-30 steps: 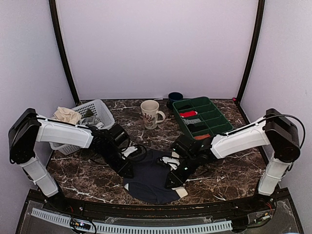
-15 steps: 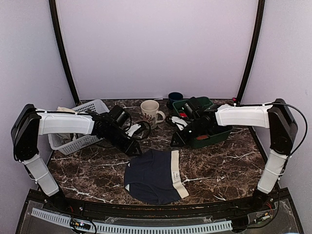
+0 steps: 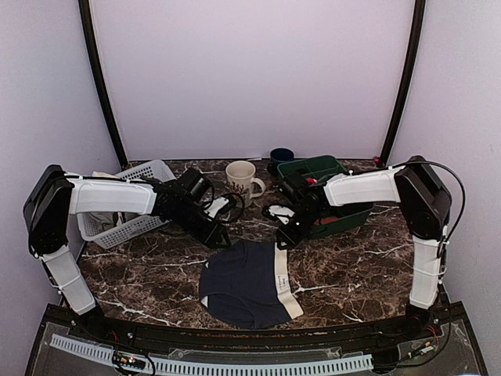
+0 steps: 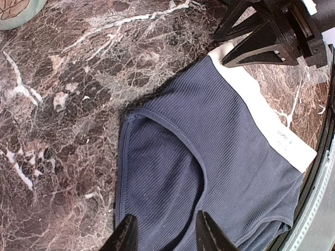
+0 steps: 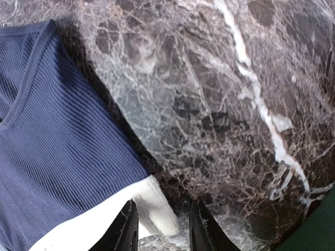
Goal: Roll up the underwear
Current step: Pick up the underwear from the center of the board.
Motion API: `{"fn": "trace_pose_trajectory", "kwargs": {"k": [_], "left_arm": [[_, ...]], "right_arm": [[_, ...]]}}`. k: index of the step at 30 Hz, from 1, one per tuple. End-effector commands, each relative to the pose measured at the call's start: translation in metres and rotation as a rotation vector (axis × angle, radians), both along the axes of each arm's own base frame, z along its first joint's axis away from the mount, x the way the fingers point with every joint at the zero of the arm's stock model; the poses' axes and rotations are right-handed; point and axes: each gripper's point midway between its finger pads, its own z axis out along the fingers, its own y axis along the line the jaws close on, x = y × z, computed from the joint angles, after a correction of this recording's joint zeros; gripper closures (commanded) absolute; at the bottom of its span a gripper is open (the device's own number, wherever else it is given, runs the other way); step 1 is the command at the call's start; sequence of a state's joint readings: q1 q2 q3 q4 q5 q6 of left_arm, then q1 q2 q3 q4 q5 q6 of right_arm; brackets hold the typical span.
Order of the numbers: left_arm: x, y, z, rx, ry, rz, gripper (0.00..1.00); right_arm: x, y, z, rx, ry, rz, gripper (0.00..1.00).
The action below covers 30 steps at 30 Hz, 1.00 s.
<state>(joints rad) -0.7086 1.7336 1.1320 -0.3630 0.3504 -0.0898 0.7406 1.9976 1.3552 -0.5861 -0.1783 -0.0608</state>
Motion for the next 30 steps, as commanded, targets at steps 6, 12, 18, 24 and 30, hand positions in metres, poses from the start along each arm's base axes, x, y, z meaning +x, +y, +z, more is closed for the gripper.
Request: {"fn": "trace_pose_trajectory", "kwargs": {"k": [6,12,18,24,30], "left_arm": [[0.016,0.007,-0.017,0.032,-0.004,0.038,0.60],[0.035,0.003,-0.018,0.039,-0.077,0.047,0.64],[0.042,-0.005,-0.030,0.053,-0.084,-0.004,0.67],[0.049,-0.006,-0.039,0.074,-0.115,-0.023,0.67],[0.055,0.004,-0.053,0.147,-0.132,-0.009,0.59]], "right_arm": [[0.006,0.006,-0.005,-0.010,-0.007,0.028,0.82],[0.012,0.010,0.016,0.020,-0.048,0.024,1.00],[0.027,0.015,0.042,0.043,-0.122,0.004,1.00],[0.033,0.021,0.056,0.068,-0.154,0.008,1.00],[0.028,0.026,0.068,0.117,-0.158,0.035,1.00]]}}
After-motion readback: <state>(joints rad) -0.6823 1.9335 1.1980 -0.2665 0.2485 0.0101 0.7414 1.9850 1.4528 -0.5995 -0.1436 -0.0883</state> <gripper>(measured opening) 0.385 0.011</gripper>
